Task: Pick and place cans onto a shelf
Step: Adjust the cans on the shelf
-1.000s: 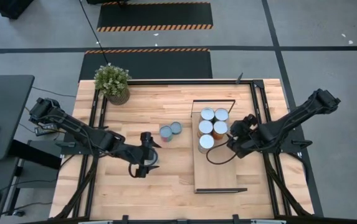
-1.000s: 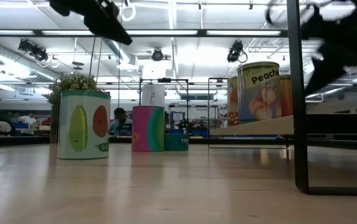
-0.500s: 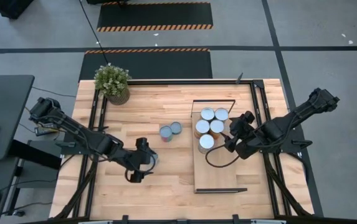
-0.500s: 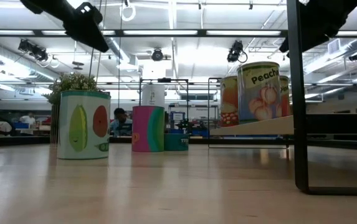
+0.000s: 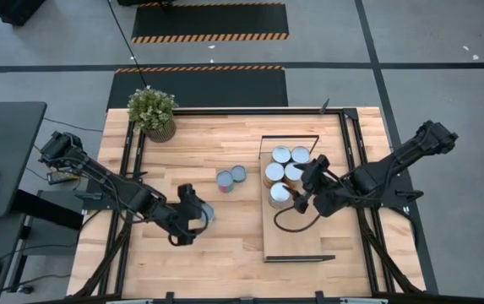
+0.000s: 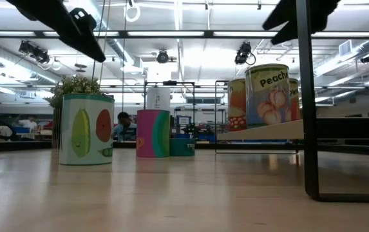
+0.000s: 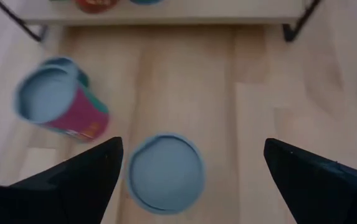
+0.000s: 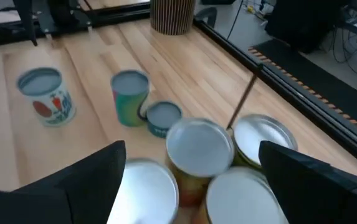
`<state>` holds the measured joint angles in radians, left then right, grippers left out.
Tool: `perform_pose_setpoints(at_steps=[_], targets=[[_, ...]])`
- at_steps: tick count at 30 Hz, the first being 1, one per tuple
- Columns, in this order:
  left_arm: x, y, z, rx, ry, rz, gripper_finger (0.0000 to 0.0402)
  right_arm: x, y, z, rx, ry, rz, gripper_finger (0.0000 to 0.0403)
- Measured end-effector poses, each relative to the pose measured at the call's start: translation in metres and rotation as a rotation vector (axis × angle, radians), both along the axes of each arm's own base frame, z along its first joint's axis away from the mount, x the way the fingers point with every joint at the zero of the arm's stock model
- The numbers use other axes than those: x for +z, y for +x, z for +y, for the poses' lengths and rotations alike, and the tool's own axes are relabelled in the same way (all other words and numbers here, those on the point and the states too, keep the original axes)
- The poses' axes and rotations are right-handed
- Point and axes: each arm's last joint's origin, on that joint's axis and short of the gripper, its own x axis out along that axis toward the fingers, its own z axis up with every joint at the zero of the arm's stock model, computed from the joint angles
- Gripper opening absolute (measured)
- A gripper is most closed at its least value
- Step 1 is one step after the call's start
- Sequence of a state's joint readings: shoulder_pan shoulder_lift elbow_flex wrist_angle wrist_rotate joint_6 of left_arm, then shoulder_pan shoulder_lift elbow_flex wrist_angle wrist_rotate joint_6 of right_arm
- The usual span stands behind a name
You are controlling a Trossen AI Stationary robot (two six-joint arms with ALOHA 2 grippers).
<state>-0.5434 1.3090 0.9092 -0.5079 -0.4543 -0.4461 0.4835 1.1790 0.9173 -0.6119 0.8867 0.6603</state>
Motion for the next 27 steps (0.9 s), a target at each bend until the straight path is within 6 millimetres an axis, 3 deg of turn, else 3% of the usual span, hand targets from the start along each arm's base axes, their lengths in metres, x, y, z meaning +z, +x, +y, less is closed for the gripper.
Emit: perform_pose_setpoints(at_steps=[8,19,27], targets=[[0.001,0.004,0.007,0.049,0.031,-0.031,0.0396,0.002,0.042,-0.018,0.017,0.037,0.042,0.0374],[0.001,0.004,0.006,0.046,0.033,-0.029,0.0396,-0.003,0.106,-0.037,0.012,-0.076,0.28,0.0374],[0.0,0.003,0.006,0.038,0.034,-0.013,0.0396,-0.014,0.134,-0.057,-0.066,-0.088,0.453,0.0374]])
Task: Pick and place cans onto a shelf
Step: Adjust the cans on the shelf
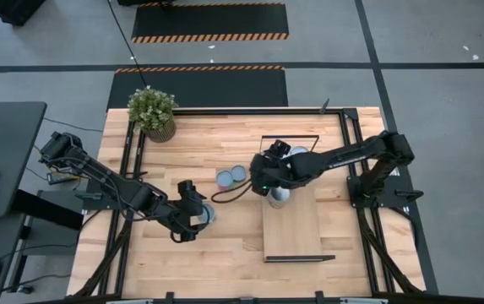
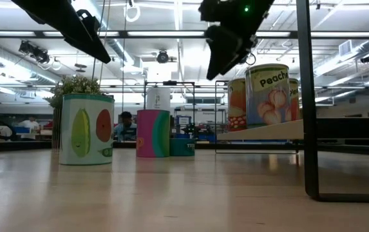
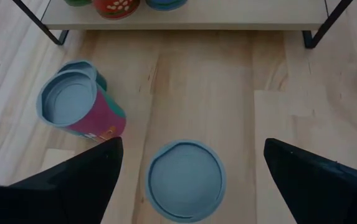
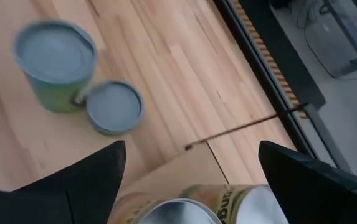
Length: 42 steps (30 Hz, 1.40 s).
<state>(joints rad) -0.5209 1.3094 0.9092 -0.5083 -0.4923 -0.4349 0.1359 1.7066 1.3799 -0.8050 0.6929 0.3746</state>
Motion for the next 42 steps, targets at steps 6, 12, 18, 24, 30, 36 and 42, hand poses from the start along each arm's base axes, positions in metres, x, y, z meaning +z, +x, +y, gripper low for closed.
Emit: perform_pose_setpoints(at_steps=[6,12,18,24,30,36,42], targets=[[0.0,0.0,0.0,-0.005,-0.002,0.007,0.0396,-0.007,0.004,-0.007,-0.035,0.015,0.059,0.0374],[-0.001,-0.001,0.0,-0.005,0.002,0.015,0.0396,-0.007,-0.008,-0.01,-0.087,0.022,0.128,0.0374],[-0.001,-0.001,0.0,0.003,-0.006,0.015,0.0396,-0.008,-0.013,-0.01,-0.115,0.023,0.155,0.0374],[-0.001,-0.001,0.0,0.012,-0.015,0.013,0.0396,-0.007,-0.012,-0.003,-0.079,-0.014,0.153,0.0374],[-0.001,-0.001,0.0,0.012,-0.016,0.012,0.0396,-0.005,-0.007,0.019,0.036,0.018,0.107,0.0374],[-0.001,-0.001,0.0,0.016,-0.044,0.018,0.0396,-0.006,-0.01,0.041,0.088,0.083,0.092,0.0374],[-0.001,-0.001,0.0,0.016,-0.053,0.018,0.0396,-0.007,-0.02,0.059,0.111,0.017,0.13,0.0374]])
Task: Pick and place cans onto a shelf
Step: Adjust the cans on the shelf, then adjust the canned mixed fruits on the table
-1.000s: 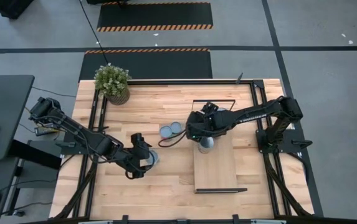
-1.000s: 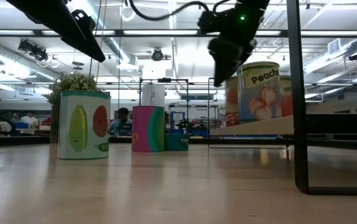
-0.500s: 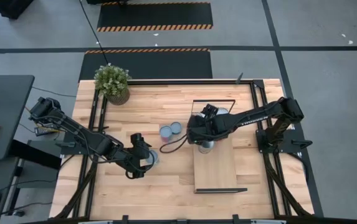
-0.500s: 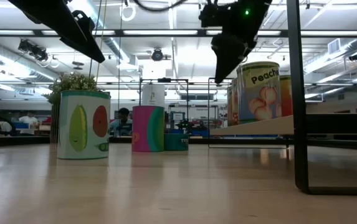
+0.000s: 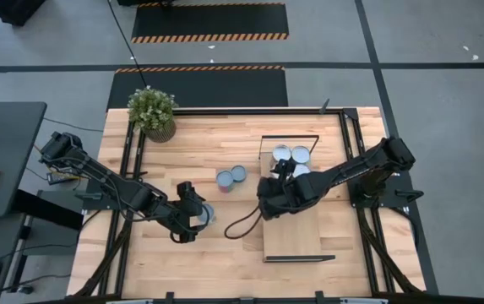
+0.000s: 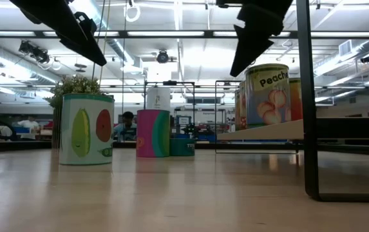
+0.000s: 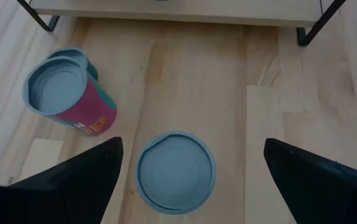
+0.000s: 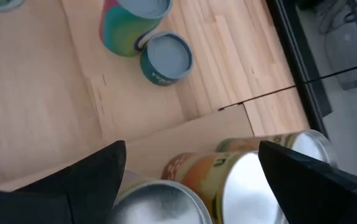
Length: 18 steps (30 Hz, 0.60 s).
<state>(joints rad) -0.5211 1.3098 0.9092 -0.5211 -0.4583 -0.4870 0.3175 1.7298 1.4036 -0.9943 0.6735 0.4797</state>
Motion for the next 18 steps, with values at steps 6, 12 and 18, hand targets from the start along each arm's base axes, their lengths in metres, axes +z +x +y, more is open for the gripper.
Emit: perform_pose_setpoints(at_steps=[6,12,18], targets=[[-0.001,0.0,-0.001,-0.026,-0.036,0.021,0.0396,-0.001,-0.005,0.005,-0.005,-0.002,0.013,0.0374],[-0.006,-0.007,0.0,0.005,-0.104,0.121,0.0396,-0.002,-0.01,0.009,-0.038,-0.007,0.025,0.0374],[-0.01,-0.012,0.0,-0.002,-0.167,0.211,0.0396,0.0,-0.014,0.02,0.007,-0.056,0.011,0.0374]])
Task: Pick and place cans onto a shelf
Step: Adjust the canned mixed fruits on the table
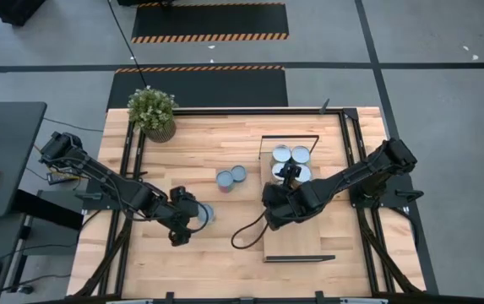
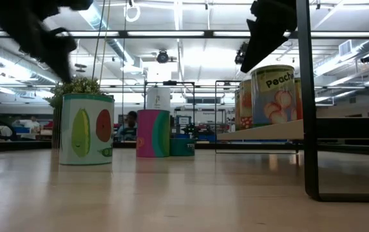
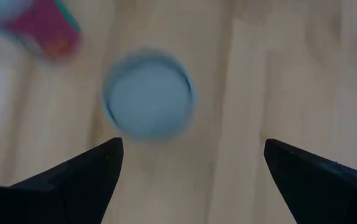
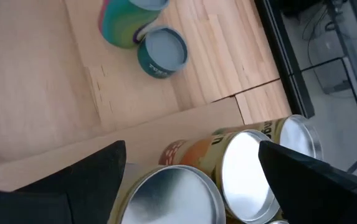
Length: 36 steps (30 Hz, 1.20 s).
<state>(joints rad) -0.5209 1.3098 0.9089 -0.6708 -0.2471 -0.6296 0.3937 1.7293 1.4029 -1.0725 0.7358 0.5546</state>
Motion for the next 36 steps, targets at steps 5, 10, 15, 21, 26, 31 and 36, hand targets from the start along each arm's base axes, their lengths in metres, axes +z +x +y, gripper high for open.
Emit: perform_pose_setpoints(at_steps=[5,10,15,21,26,31,36], targets=[[-0.005,-0.01,0.003,0.045,-0.046,0.147,0.0396,0.004,-0.002,0.014,0.047,-0.013,-0.055,0.0374],[-0.005,-0.008,0.006,0.12,0.027,0.082,0.0396,0.009,0.001,0.031,0.116,-0.101,-0.16,0.0374],[-0.004,-0.009,0.003,0.147,0.046,0.05,0.0396,0.01,-0.003,0.042,0.16,-0.125,-0.169,0.0374],[-0.015,-0.012,-0.015,0.128,0.016,0.097,0.0396,0.009,-0.011,0.056,0.2,-0.119,-0.175,0.0374],[-0.033,-0.01,-0.032,0.125,0.081,0.103,0.0396,0.009,-0.014,0.063,0.217,-0.109,-0.188,0.0374],[-0.048,-0.002,-0.042,0.11,0.098,0.1,0.0396,0.009,-0.016,0.067,0.219,-0.099,-0.198,0.0374],[-0.055,0.003,-0.041,0.078,0.133,0.114,0.0396,0.01,-0.017,0.068,0.218,-0.109,-0.203,0.0374]])
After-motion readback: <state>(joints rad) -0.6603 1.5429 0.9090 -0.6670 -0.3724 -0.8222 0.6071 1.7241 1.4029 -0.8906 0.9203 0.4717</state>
